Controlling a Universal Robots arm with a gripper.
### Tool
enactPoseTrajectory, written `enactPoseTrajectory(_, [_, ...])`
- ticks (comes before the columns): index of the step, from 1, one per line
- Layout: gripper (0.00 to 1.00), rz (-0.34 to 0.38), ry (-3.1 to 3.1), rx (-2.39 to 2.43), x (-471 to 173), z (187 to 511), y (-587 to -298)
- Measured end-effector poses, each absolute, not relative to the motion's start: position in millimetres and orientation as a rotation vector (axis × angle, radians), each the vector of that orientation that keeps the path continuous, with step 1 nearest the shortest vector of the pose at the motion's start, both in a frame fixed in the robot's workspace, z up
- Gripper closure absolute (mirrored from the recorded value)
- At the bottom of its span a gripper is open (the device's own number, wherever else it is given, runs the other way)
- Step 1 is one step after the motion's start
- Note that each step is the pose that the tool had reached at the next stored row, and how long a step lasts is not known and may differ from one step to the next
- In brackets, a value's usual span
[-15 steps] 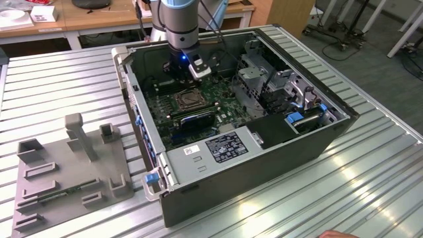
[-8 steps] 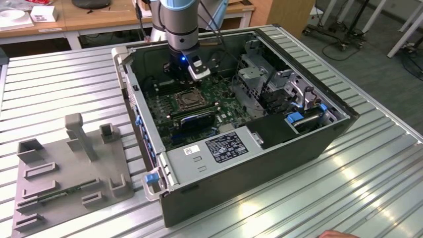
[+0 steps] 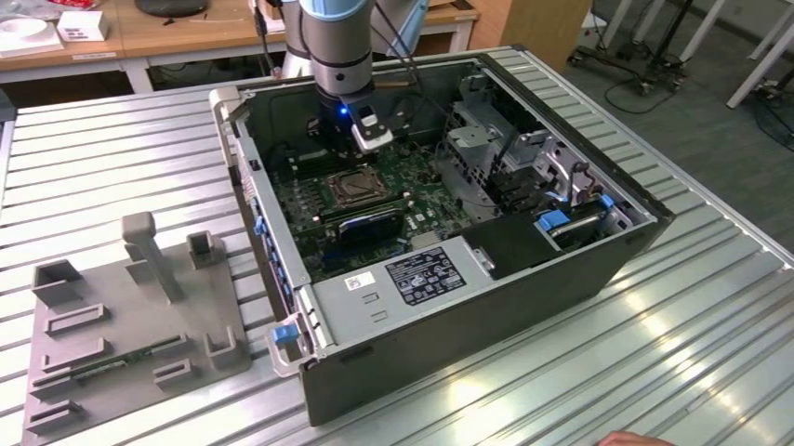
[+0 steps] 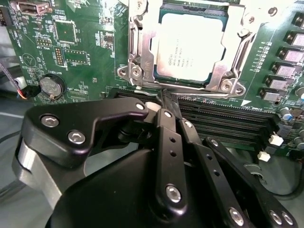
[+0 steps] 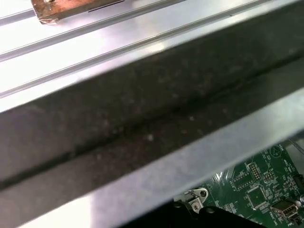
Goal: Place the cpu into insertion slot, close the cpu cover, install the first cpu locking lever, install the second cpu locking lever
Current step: 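Install the first cpu locking lever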
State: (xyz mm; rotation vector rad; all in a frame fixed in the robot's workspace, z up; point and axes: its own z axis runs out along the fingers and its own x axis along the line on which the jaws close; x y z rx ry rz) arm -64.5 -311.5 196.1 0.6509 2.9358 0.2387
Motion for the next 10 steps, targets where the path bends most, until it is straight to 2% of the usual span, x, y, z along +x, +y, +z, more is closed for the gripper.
enactPoseTrajectory(10, [0.89,0.224,2.915,0.722,-64.5,195.2,-311.6])
